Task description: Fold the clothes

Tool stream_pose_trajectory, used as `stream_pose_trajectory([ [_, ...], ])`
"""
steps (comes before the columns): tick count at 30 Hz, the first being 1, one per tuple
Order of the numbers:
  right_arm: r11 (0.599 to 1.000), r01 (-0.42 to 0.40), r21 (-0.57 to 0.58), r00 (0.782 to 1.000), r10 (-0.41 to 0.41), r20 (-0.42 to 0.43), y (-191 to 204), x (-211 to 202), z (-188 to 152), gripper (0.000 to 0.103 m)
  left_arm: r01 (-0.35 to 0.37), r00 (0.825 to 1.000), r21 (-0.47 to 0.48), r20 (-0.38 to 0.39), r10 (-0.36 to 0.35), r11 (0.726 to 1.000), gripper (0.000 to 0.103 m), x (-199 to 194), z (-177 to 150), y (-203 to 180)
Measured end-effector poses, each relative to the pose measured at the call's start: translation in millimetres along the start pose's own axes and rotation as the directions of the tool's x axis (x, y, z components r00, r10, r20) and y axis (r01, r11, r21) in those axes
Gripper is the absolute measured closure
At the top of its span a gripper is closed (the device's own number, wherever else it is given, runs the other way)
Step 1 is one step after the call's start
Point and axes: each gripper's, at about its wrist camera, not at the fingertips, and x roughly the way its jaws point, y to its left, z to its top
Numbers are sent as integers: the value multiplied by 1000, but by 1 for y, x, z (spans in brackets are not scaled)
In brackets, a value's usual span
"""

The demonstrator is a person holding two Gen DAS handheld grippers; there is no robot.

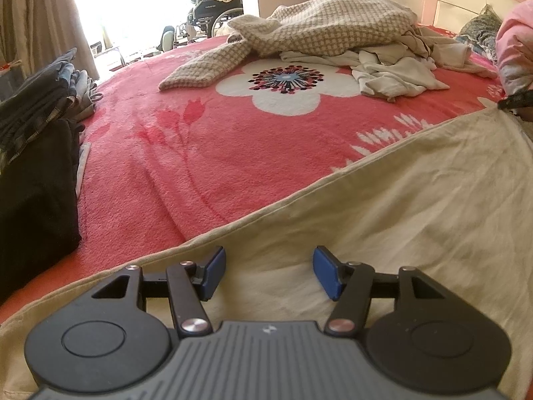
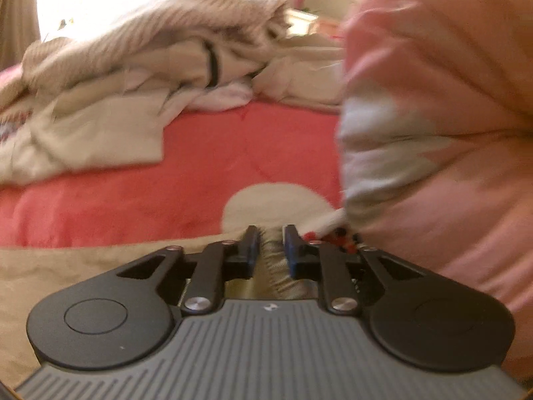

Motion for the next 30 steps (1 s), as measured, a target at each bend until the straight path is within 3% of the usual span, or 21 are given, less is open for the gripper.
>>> stream_pose_trajectory([
  [2,998,39,44,998,-41,43,-6,-13,3,82,1,1000,1,-1,-1,1000,42,0,0,1],
  [4,998,28,60,995,-34,99,-5,-34,11,82,3,1000,-1,-3,-3,1000,42,0,1,1],
  [7,995,-101,15,983,98,154,19,-69,20,82,-5,1000,-17,-6,5,1000,43,-2,2,5],
  [10,961,-267,-68,952,274,135,60,-92,24,82,-39,999,-42,-17,38,998,44,-10,4,10],
  [13,895,-425,-137,894,439,90,109,-102,25,82,-87,996,-68,5,87,994,44,-27,4,17],
  [18,735,-626,-262,759,651,15,179,-115,31,82,-185,982,-94,26,188,978,44,-61,3,28],
  [21,634,-703,-324,680,732,-41,210,-128,31,82,-236,971,-111,4,238,965,44,-77,3,37],
  [23,590,-730,-346,657,745,-114,228,-136,32,82,-247,969,-132,-22,246,960,44,-85,-1,44],
  [27,579,-755,-307,650,720,-243,244,-149,31,82,-264,963,-185,-97,250,947,44,-85,-15,59],
  [30,613,-742,-273,670,673,-311,245,-149,19,82,-276,957,-228,-151,246,934,44,-76,-27,68],
])
